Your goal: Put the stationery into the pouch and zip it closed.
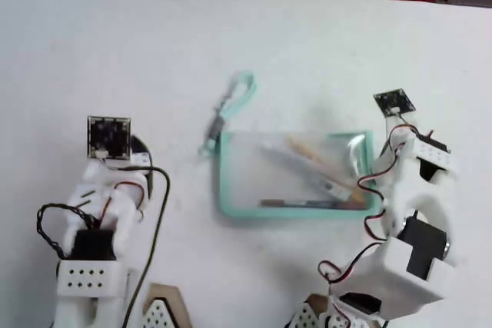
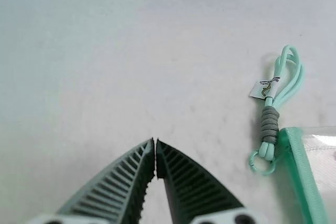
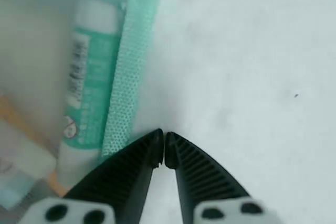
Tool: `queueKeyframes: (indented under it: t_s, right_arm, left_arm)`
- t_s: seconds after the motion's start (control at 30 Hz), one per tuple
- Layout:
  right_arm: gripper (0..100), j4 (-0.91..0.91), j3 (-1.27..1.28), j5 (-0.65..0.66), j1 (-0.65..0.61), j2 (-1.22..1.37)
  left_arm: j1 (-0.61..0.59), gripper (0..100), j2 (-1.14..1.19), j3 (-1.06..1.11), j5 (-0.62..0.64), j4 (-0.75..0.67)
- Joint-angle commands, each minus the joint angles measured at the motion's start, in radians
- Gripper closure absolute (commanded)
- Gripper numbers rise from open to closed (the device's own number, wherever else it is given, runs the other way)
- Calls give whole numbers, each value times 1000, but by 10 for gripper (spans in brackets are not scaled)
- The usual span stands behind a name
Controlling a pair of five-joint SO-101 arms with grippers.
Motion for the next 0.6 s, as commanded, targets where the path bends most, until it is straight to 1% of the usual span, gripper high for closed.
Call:
queueKeyframes:
  t_s: [0.0,0.17,0.27,0.4,0.5,0.57]
  right_arm:
    - [981,65,-29,15,-96,-10]
    - [981,173,-28,8,-251,-51]
    - [981,188,-32,-11,-326,-73]
    - [981,142,-34,-144,-344,-105]
    - [981,148,-28,-167,-341,-134]
    - [981,185,-14,-169,-344,-177]
  left_arm:
    - [15,976,-8,-12,-11,-3]
    - [15,976,-8,-12,-11,-3]
    - [15,976,-8,-12,-11,-5]
    - [15,974,-8,-12,-11,-5]
    - [15,973,-8,-12,-11,-5]
    - [15,972,-8,-12,-14,-5]
